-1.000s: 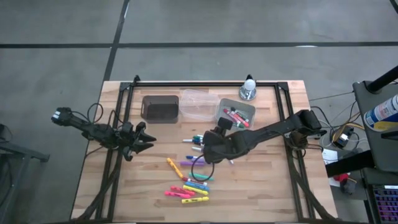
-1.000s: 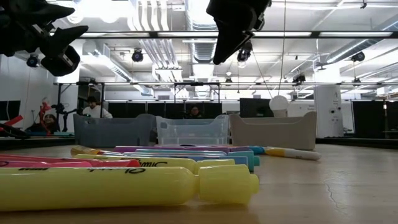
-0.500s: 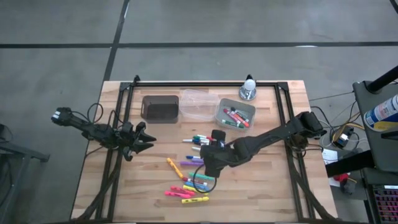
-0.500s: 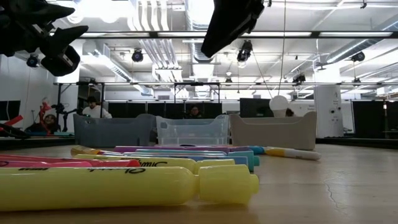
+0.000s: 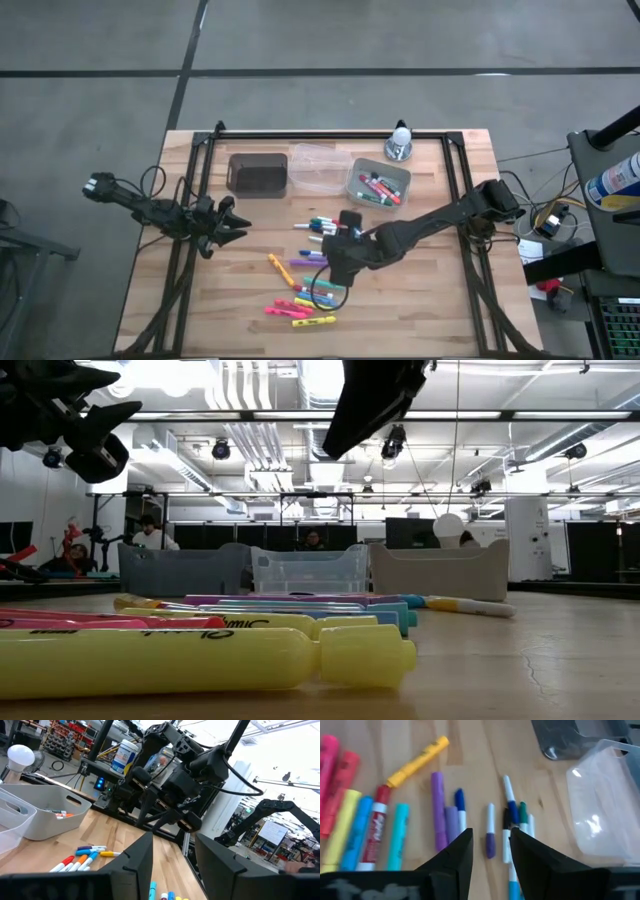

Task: Pick & Place Markers
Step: Put the light blue highlighter into the transparent bin

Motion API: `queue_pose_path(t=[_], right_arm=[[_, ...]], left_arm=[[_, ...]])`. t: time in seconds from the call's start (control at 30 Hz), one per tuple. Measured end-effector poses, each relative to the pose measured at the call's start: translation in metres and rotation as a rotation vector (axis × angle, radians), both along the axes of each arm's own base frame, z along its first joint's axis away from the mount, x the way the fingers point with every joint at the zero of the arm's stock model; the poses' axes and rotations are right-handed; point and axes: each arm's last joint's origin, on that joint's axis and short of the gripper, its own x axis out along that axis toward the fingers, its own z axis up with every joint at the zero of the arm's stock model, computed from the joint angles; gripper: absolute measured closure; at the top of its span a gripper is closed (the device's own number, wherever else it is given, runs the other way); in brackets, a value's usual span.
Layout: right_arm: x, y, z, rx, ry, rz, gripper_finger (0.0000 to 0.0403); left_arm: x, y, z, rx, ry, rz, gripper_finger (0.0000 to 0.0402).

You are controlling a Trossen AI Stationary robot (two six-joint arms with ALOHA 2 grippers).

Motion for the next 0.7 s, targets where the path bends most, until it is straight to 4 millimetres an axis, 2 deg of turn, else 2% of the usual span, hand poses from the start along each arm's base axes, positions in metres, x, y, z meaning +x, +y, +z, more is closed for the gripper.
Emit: queue_pose_path(t=[0.17, 0.7], right_arm=[[0.0025, 0.0061, 0.0024, 0.013, -0.033, 0.054, 0.0291], [0.0031, 0.0049, 0.0023, -0.007, -0.032, 0.064, 0.031]], left_arm=[[0.0, 0.0, 0.0, 0.0, 0.0, 0.0, 0.0262], [0.0, 0.0, 0.0, -0.003, 0.0, 0.0, 0.0262]])
